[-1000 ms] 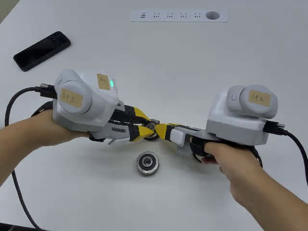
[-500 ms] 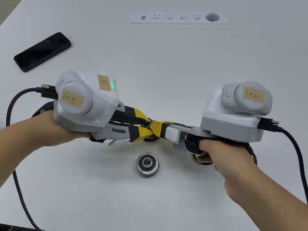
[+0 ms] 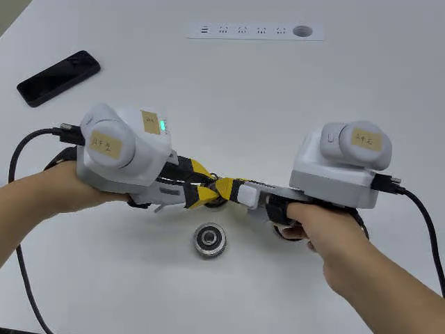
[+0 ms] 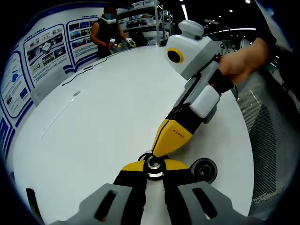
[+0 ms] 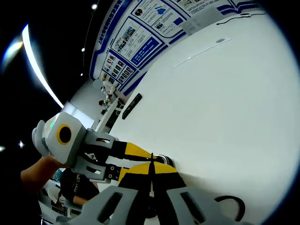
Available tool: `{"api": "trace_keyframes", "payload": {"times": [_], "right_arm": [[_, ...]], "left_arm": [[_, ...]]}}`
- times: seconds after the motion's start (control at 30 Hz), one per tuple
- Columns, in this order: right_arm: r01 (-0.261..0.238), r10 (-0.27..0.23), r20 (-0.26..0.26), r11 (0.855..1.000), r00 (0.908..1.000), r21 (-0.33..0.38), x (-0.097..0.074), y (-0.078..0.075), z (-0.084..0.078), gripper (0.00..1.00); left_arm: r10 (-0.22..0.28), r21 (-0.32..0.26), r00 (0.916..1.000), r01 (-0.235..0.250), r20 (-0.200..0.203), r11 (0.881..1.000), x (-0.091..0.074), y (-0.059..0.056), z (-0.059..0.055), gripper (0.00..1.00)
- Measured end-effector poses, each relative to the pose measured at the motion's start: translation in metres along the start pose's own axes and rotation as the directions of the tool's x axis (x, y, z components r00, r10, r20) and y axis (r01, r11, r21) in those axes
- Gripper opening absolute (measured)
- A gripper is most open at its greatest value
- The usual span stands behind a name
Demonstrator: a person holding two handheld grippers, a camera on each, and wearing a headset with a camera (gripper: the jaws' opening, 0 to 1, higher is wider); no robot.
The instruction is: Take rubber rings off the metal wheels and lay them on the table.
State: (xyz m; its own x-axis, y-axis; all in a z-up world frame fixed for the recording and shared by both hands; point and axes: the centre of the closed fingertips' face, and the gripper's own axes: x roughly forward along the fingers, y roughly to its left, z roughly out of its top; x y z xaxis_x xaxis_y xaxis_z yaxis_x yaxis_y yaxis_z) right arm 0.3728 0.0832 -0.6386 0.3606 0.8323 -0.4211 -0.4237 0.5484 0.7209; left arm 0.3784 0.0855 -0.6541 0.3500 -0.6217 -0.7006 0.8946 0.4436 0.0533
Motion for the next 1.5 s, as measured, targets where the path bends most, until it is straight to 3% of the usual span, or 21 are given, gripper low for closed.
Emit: {"api": "trace_keyframes", "payload": {"times": [0.5,0.57,0.63,0.67,0.77,1.07,1.27,1.5], "right_arm": [[-0.003,0.003,-0.001,0.999,1.0000,0.045,0.002,-0.003,0.001,0.02],[-0.007,0.007,-0.003,0.999,1.0000,0.047,0.003,-0.003,0.001,0.02],[-0.008,0.008,-0.005,0.999,1.0000,0.051,0.004,-0.005,0.000,0.02],[-0.010,0.010,-0.006,0.999,0.9999,0.052,0.005,-0.005,0.000,0.02],[-0.017,0.018,-0.010,0.998,0.9998,0.056,0.007,-0.004,-0.001,0.02],[-0.028,0.027,0.010,0.997,0.9996,0.079,0.003,0.000,0.004,0.02],[-0.025,0.020,0.049,0.994,0.9986,0.111,-0.008,-0.003,0.014,0.02],[0.005,-0.017,0.084,0.990,0.9963,0.140,-0.026,-0.018,0.020,0.02]], "left_arm": [[0.015,-0.011,0.9998,-0.015,-0.010,1.000,0.000,0.000,0.000,0.13],[0.020,-0.003,0.9997,-0.020,-0.014,1.000,-0.001,0.000,0.000,0.14],[0.026,0.078,0.9982,-0.022,-0.054,0.997,-0.005,-0.001,-0.003,0.13],[0.023,0.075,0.9983,-0.019,-0.054,0.997,-0.006,-0.004,-0.002,0.13],[0.027,0.027,0.9994,-0.026,-0.022,0.999,-0.010,-0.003,0.002,0.14],[0.079,0.011,0.9967,-0.079,-0.018,0.997,-0.028,0.003,-0.003,0.18],[0.101,-0.023,0.9949,-0.101,0.009,0.995,-0.033,0.006,0.002,0.17],[0.108,-0.057,0.9934,-0.105,0.040,0.993,-0.035,0.006,0.006,0.18]]}}
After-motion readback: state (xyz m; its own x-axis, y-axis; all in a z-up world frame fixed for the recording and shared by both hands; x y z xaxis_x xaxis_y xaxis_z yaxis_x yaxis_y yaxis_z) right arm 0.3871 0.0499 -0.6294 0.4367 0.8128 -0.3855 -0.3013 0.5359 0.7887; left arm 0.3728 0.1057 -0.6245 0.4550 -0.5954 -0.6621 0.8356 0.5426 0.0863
